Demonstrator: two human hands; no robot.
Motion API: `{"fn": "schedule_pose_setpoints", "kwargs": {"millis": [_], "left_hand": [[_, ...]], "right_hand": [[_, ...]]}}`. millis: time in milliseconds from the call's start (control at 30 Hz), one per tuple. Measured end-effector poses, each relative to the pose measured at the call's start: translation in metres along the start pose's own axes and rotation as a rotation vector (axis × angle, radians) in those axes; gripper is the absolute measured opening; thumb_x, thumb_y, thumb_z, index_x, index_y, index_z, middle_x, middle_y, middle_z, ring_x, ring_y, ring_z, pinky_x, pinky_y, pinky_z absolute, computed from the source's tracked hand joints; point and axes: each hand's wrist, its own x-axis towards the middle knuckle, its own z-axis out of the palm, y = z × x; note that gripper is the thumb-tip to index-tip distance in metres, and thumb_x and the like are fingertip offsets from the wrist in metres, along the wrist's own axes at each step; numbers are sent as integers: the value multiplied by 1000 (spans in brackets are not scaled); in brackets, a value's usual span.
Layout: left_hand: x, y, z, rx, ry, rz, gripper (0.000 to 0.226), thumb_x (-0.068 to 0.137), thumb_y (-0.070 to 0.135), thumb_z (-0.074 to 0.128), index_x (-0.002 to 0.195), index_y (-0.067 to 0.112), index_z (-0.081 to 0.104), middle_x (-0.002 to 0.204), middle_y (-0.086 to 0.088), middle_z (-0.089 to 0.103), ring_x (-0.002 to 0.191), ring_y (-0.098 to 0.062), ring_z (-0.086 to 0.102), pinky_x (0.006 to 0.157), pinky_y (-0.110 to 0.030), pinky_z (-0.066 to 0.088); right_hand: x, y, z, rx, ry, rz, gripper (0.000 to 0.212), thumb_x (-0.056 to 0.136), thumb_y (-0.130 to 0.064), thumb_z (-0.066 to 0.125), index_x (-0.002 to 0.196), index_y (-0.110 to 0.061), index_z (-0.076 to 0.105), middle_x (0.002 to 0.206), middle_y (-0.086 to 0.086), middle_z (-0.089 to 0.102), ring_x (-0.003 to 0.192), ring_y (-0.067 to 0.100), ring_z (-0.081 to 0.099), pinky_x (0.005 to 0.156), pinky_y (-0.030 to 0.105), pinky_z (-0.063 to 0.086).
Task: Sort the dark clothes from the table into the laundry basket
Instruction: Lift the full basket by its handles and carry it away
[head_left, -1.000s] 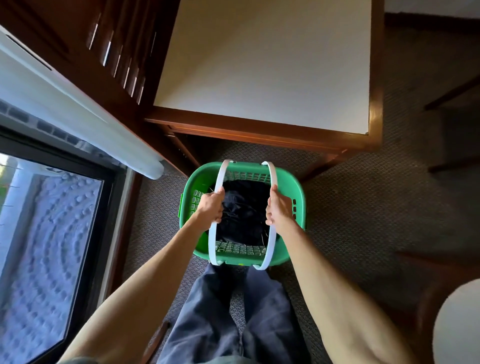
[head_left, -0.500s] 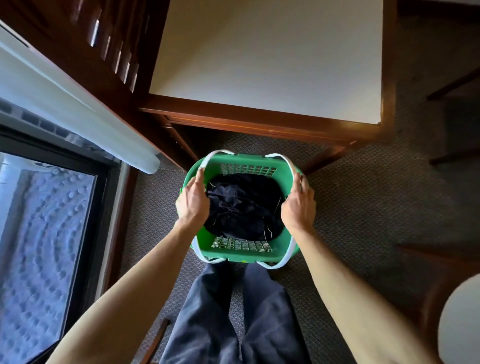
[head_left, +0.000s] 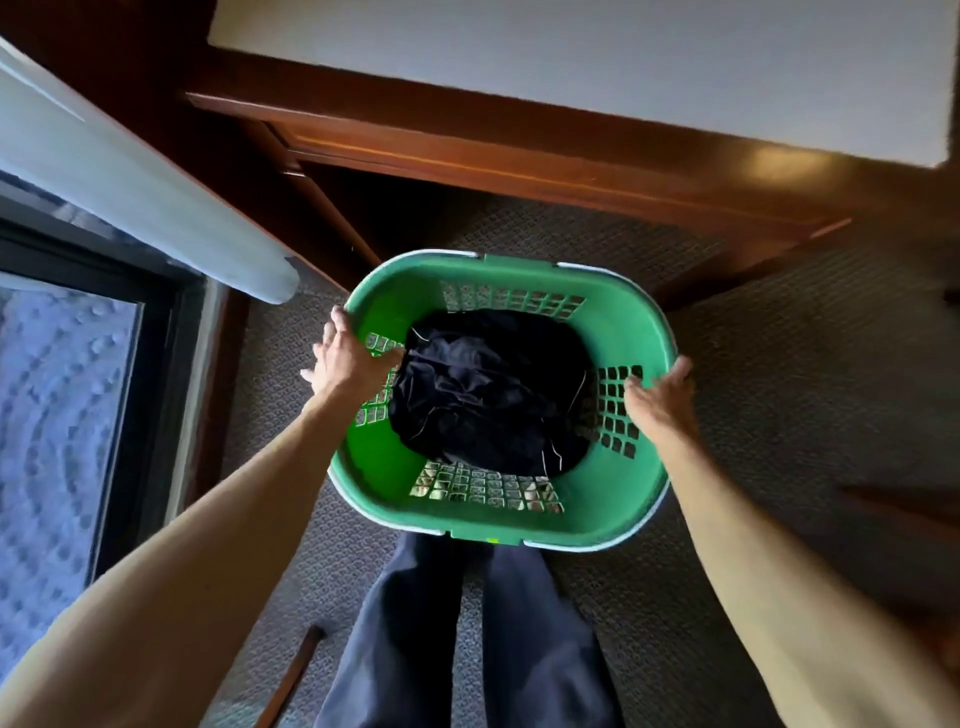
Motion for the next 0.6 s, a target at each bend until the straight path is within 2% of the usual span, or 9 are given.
{"fn": "schedule_pose_setpoints", "kwargs": {"millis": [100,167,267,433,533,600], "left_hand": [[13,-7,6,2,117,81,79,88,47,68,150,16,29,140,-19,53,126,-44,52,103,-56,45],[17,-12,5,18,150,91,66,93,41,63,150,30,32,130,-21,62,114,-47,60,94,-55,51],[20,-16,0,-15,133,85,66,95,31,60,152,45,28,124,-26,65,102,-50,64,89,-52,55],[28,-1,-14,-18,102,154,67,96,26,58,154,43,30,125,-27,65,100,-46,65,92,-49,55],[31,19,-13,-10,81,169,67,97,24,58,155,42,30,130,-26,62,105,-46,63,93,-48,54],[30,21,-10,-28,76,151,68,96,23,58,155,41,30,132,-26,61,108,-46,62,94,-47,53]], "right_hand": [[15,11,9,-47,127,-100,38,97,-16,49,132,-11,34,130,26,54,107,48,60,85,50,49],[19,20,10,-68,179,-169,32,99,-15,48,128,-11,36,127,24,57,106,46,61,81,50,49],[22,29,9,-14,169,-231,29,101,-20,48,127,-15,37,124,24,60,104,44,63,81,49,53],[30,28,-1,73,168,-210,27,102,-22,52,125,-14,43,120,23,63,103,42,65,81,53,56],[37,30,-10,64,152,-176,28,103,-20,52,127,-11,42,119,24,64,100,41,66,74,42,55],[36,29,-11,63,123,-166,29,104,-21,50,129,-12,39,120,25,63,100,42,66,75,43,55]]}}
